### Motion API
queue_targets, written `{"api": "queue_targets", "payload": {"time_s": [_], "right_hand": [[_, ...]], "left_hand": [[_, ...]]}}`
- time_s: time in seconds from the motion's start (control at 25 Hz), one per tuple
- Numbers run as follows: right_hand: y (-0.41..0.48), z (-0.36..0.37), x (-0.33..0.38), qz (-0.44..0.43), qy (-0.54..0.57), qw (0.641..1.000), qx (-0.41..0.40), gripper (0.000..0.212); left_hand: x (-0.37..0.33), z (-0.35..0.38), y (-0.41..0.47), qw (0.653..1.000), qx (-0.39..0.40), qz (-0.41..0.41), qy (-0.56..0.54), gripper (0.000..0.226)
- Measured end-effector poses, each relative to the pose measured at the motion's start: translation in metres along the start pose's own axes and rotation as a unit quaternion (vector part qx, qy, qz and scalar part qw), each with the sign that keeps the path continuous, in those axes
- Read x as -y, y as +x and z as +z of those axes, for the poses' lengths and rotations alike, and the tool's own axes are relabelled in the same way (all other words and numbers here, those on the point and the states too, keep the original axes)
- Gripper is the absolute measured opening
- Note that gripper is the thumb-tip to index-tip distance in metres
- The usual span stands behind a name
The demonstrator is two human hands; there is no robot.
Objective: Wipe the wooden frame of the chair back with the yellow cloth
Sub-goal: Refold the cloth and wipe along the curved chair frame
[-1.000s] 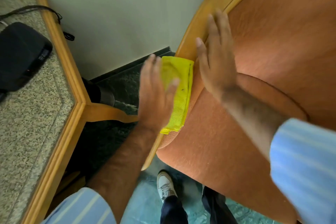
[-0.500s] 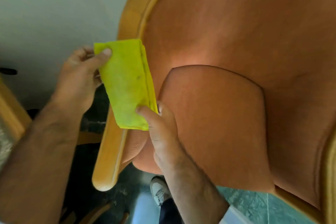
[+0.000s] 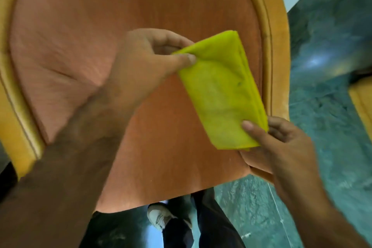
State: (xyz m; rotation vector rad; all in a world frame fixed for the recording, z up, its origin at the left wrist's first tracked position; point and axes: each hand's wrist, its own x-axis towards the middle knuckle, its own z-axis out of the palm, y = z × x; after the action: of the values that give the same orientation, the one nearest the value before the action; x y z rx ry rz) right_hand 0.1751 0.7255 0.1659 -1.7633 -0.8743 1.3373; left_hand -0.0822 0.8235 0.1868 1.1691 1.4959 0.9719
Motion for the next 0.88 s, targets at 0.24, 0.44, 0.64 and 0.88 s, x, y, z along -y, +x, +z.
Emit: {"api": "queue_targets", "payload": {"time_s": [0.24, 0.44, 0.64, 0.88], "right_hand": [[0.029, -0.109, -0.038, -0.011, 0.042, 0.983, -0.179, 0.03], [0.051, -0.137, -0.078, 0.009, -0.014, 0.975, -0.224, 0.025], [0.072, -0.125, -0.089, -0.042, -0.254, 0.944, -0.206, 0.059], [0.111, -0.049, -0.074, -0.22, -0.443, 0.863, -0.109, 0.085]], "left_hand": [[-0.012, 0.138, 0.03, 0.986, 0.077, 0.077, 0.125, 0.017], [0.009, 0.194, 0.039, 0.941, 0.105, 0.167, 0.275, 0.023], [0.018, 0.201, 0.063, 0.862, 0.165, 0.237, 0.416, 0.04], [-0.011, 0.187, 0.143, 0.708, 0.069, 0.384, 0.588, 0.083]]}}
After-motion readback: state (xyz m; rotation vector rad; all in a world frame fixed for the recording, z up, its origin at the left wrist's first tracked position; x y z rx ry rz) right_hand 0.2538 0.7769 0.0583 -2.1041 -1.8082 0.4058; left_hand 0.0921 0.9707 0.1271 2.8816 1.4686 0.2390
